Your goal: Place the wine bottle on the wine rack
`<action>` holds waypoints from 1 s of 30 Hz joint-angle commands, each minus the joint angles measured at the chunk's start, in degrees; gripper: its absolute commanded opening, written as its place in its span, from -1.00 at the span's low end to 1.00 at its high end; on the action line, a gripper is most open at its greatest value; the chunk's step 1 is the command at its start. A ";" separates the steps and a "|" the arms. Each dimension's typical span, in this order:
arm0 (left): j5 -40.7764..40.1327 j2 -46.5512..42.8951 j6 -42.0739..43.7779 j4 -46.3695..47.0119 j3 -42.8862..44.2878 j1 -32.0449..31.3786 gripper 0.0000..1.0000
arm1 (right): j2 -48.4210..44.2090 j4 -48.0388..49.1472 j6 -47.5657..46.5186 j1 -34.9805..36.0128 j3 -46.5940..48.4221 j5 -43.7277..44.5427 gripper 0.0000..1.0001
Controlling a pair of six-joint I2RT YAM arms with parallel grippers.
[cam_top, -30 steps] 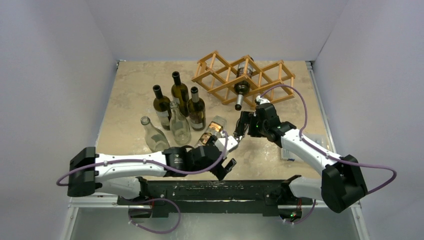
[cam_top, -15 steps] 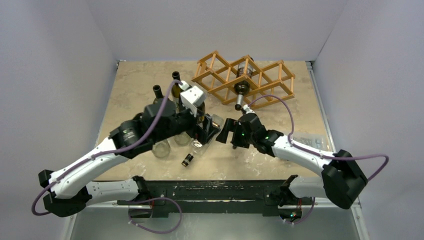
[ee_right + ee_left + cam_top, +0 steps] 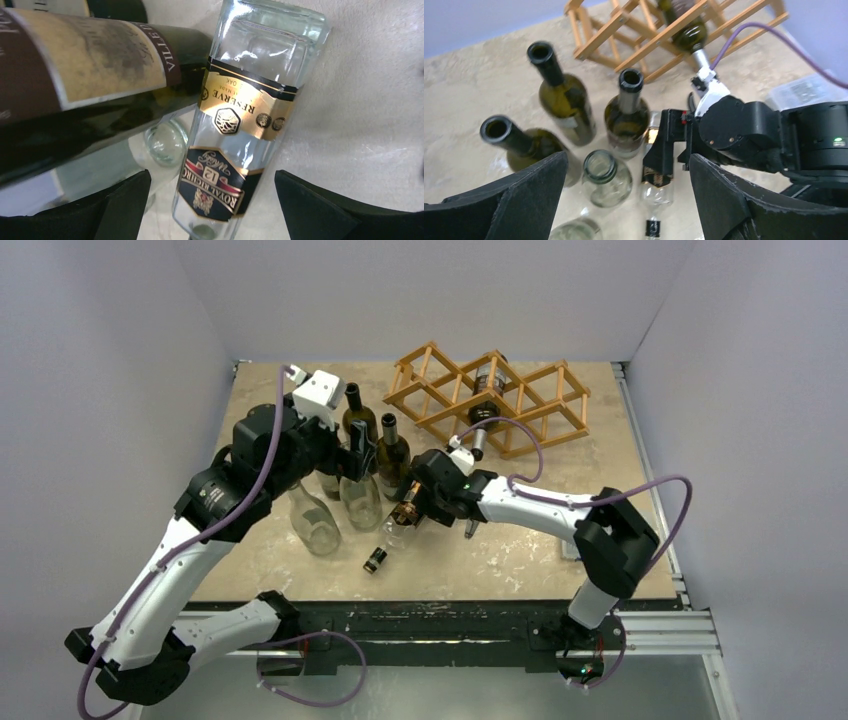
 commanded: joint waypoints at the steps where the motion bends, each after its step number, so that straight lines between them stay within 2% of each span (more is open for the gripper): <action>1: -6.29 -4.65 3.64 4.65 -5.59 1.52 0.83 | 5.00 -6.96 4.21 1.70 5.87 5.41 0.98; 11: -6.44 -5.18 4.33 6.52 -8.20 1.58 0.83 | 11.16 -11.10 6.75 3.07 8.75 9.50 0.96; 13: -5.62 -5.15 3.99 6.49 -8.25 1.57 0.83 | 11.54 -11.25 7.20 3.11 7.51 10.19 0.82; 15: -4.96 -5.25 3.78 6.57 -8.29 1.52 0.83 | 10.93 -11.21 7.23 3.12 5.55 11.15 0.60; 18: -5.21 -5.06 3.79 6.71 -8.56 1.53 0.82 | 8.97 -11.55 6.06 3.20 2.13 12.28 0.49; 28: -3.68 -4.80 3.27 6.61 -8.57 1.59 0.81 | 3.06 -8.58 -21.27 3.21 -9.24 12.83 0.55; 30: -3.68 -4.38 3.12 6.30 -8.34 1.55 0.81 | 1.87 -9.32 -25.80 3.18 -10.77 14.17 0.62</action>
